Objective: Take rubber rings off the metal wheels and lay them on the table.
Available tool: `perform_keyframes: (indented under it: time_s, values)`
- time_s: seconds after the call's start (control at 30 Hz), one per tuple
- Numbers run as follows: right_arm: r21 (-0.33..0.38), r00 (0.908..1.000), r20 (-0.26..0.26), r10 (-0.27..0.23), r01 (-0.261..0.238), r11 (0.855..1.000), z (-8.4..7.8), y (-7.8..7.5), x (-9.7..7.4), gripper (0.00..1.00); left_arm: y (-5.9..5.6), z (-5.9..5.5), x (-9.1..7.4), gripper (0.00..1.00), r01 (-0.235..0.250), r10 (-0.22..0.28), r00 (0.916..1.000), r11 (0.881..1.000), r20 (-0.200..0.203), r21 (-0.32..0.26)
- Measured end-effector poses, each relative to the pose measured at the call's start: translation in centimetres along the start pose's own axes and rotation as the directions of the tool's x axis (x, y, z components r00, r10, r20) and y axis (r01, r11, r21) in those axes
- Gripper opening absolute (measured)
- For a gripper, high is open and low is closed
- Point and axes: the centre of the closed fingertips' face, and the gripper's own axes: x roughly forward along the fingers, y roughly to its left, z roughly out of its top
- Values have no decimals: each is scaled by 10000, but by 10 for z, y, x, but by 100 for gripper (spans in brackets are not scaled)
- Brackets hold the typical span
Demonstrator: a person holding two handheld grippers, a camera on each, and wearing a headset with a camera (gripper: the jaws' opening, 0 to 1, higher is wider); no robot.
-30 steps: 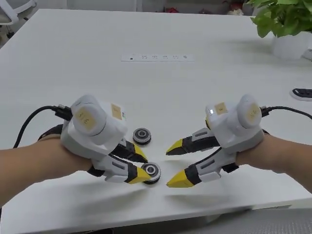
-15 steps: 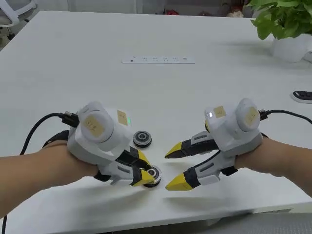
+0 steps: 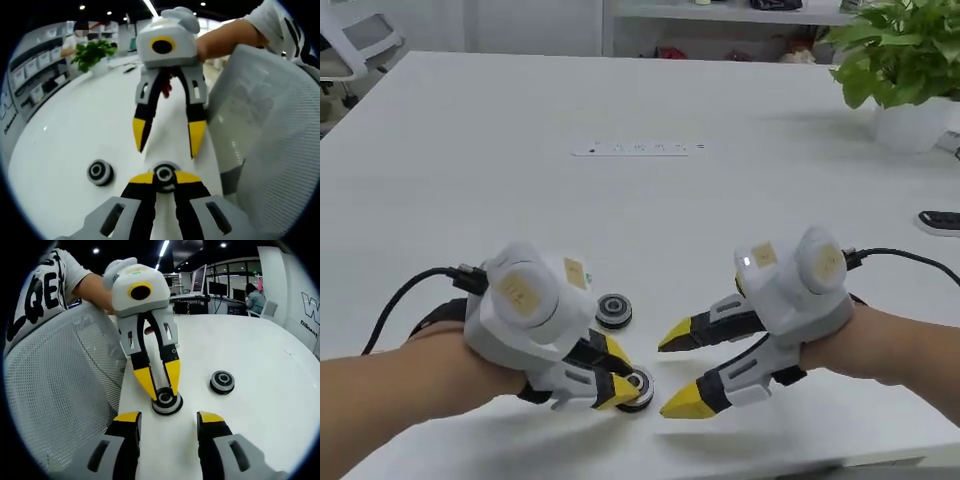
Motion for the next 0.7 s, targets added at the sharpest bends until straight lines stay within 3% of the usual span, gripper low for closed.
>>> perform_keyframes:
  time_s: [0.7]
  values:
    - [95,9996,92,260,-261,9996,9,4,3,41,0,-1,-2,13,-90,91,9998,9999,188,-66]
